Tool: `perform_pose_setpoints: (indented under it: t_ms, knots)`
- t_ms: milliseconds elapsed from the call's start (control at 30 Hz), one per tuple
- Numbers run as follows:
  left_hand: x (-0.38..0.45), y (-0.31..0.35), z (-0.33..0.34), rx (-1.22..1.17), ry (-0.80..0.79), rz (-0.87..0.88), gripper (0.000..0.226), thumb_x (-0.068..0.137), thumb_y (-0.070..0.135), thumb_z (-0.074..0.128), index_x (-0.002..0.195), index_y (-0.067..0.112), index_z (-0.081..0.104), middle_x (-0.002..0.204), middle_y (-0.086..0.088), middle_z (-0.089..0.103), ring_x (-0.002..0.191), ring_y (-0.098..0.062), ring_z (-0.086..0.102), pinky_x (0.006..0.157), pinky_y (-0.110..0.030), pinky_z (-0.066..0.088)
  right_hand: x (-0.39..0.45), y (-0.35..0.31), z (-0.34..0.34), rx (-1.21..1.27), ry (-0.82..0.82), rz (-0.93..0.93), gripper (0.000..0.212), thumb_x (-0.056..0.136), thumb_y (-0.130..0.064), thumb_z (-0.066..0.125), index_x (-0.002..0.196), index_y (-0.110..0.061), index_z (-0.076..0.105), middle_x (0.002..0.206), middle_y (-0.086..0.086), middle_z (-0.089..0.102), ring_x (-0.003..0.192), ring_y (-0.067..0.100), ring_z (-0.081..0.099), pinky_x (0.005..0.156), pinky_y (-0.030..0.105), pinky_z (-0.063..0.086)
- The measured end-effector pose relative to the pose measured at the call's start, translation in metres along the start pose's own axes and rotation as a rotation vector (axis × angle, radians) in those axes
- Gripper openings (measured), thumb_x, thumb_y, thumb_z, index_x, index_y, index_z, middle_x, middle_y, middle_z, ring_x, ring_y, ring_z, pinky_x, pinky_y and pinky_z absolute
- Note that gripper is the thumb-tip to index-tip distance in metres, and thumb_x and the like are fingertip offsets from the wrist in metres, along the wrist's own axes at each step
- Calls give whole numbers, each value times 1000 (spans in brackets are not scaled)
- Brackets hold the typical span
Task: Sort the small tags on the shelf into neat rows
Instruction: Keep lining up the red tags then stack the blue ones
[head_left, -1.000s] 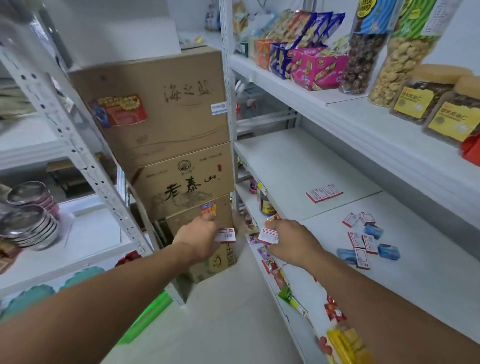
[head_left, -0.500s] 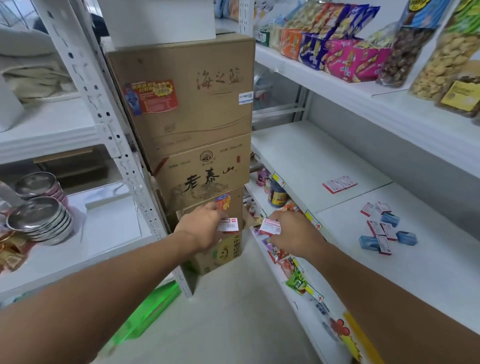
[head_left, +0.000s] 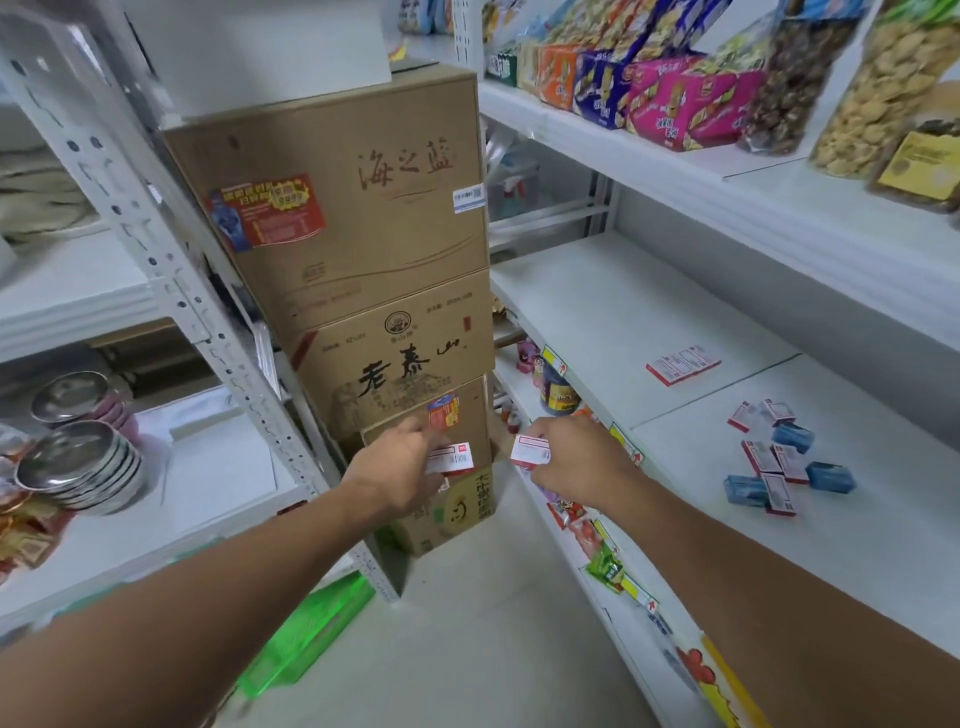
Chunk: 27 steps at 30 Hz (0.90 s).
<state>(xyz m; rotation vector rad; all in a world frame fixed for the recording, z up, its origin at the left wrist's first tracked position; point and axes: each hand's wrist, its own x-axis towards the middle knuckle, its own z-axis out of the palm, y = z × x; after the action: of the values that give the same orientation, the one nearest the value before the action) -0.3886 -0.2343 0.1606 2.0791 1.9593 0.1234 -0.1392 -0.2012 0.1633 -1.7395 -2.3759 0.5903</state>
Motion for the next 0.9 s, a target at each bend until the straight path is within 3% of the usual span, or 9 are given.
perform_pose_setpoints:
  t_ms: [133, 300, 633, 767, 900]
  knots:
    - [8, 8, 5, 9, 5, -26, 48, 96, 33, 74, 142, 36, 60, 139, 7, 57, 120, -17, 60, 103, -42, 57, 12, 11, 4, 12, -13, -27, 31, 86, -27, 74, 116, -33, 68, 103, -7, 73, 89, 17, 71, 70, 34, 61]
    - [22, 8, 5, 10, 6, -16, 47, 96, 32, 74, 141, 35, 62, 139, 7, 57, 116, -16, 60, 99, -37, 58, 23, 17, 8, 7, -30, -41, 29, 85, -30, 74, 114, -31, 69, 102, -7, 73, 86, 16, 71, 68, 38, 64]
    - [66, -23, 2, -37, -49, 18, 55, 94, 41, 76, 146, 39, 59, 141, 5, 55, 119, -18, 60, 103, -39, 56, 58, 1, 12, -19, 0, 32, 28, 85, -31, 75, 113, -29, 70, 96, -7, 73, 84, 15, 68, 61, 24, 50]
    - [91, -40, -4, 49, -72, 86, 47, 96, 37, 74, 142, 35, 62, 137, 3, 55, 119, -22, 60, 100, -42, 56, 75, -12, 19, -21, 23, 92, 29, 84, -30, 73, 113, -29, 70, 97, -7, 73, 88, 14, 70, 68, 26, 57]
    - [116, -61, -13, 62, -73, 143, 48, 94, 29, 77, 140, 32, 63, 132, 4, 55, 117, -20, 58, 99, -37, 53, 90, -19, 27, -53, 85, 104, 32, 86, -35, 76, 116, -29, 70, 104, -7, 71, 94, 13, 71, 62, 11, 43]
